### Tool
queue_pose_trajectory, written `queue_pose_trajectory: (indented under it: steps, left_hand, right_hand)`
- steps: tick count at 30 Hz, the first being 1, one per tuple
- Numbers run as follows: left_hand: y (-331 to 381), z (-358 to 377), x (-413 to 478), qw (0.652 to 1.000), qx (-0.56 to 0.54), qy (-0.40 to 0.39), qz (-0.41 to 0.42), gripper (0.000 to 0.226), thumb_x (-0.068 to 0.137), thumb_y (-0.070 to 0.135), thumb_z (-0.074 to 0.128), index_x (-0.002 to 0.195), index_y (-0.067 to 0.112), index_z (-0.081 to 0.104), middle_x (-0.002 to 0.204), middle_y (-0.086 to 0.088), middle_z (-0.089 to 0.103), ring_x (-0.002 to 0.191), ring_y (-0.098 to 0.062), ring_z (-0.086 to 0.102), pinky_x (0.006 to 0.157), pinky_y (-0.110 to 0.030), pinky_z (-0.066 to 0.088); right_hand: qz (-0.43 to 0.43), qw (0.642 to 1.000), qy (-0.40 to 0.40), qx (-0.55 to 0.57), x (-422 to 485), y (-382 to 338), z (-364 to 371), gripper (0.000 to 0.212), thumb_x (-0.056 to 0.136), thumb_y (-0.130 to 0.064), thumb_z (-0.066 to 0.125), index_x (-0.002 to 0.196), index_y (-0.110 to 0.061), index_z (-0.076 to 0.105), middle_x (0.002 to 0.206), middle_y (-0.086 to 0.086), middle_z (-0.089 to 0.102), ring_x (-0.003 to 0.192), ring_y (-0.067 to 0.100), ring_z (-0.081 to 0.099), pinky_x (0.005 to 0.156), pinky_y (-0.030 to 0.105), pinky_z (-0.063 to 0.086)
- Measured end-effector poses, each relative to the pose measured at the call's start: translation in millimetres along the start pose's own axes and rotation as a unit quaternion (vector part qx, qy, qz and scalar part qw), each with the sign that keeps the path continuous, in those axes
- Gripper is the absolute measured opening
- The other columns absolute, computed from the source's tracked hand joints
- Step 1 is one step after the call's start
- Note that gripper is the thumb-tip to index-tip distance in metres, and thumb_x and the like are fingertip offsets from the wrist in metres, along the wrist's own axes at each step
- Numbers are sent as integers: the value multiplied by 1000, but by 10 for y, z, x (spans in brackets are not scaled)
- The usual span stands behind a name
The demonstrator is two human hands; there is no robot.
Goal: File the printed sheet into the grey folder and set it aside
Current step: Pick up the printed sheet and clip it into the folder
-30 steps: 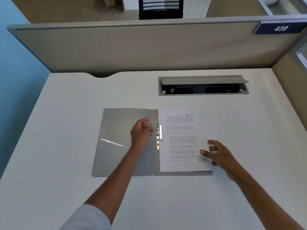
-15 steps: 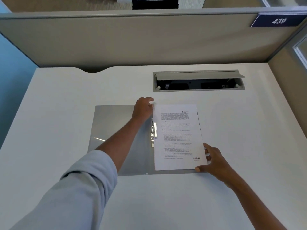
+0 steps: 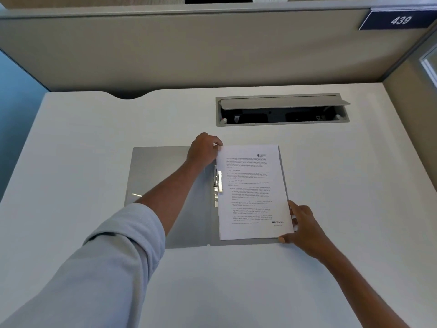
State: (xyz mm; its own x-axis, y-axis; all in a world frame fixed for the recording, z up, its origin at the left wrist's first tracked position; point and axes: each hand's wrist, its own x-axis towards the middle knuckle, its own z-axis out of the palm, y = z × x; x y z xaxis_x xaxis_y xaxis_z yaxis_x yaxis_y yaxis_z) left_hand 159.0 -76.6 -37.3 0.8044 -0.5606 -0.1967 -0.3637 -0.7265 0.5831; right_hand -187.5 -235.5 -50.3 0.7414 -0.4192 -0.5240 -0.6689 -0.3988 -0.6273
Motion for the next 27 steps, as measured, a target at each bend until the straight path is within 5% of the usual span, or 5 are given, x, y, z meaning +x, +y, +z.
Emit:
queue_pose_trajectory:
  steps: [7, 11, 21, 27]
  left_hand:
    - [-42, 14, -3, 1000, 0, 15, -1, 20, 101, 16, 69, 114, 12, 82, 115, -15, 69, 110, -32, 69, 95, -36, 55]
    - [-55, 8, -9, 1000, 0, 14, 3, 21, 100, 16, 69, 115, 12, 82, 115, -14, 71, 112, -31, 69, 98, -39, 56]
    - [-79, 18, -52, 999, 11, 34, 23, 21, 99, 12, 70, 114, 8, 83, 116, -11, 78, 112, -30, 71, 97, -39, 57]
    - [-82, 15, -52, 999, 19, 38, 31, 17, 97, 9, 70, 105, 3, 84, 116, -9, 81, 110, -31, 74, 93, -36, 58]
  right_hand:
    - [-20, 999, 13, -32, -12, 54, 72, 104, 71, -4, 93, 157, -24, 39, 126, 0, 42, 102, 1, 53, 71, 5, 49]
    - [-22, 999, 19, -35, -13, 84, 111, 105, 68, -4, 93, 157, -21, 39, 127, 2, 41, 101, 1, 53, 74, -2, 47]
    - [-8, 998, 35, -43, -30, 137, 165, 104, 75, -4, 89, 161, -20, 35, 124, -5, 39, 100, 10, 56, 70, -4, 46]
    - [-8, 997, 53, -49, -55, 159, 213, 102, 82, -7, 88, 165, -19, 30, 126, -7, 39, 114, 18, 55, 86, 17, 49]
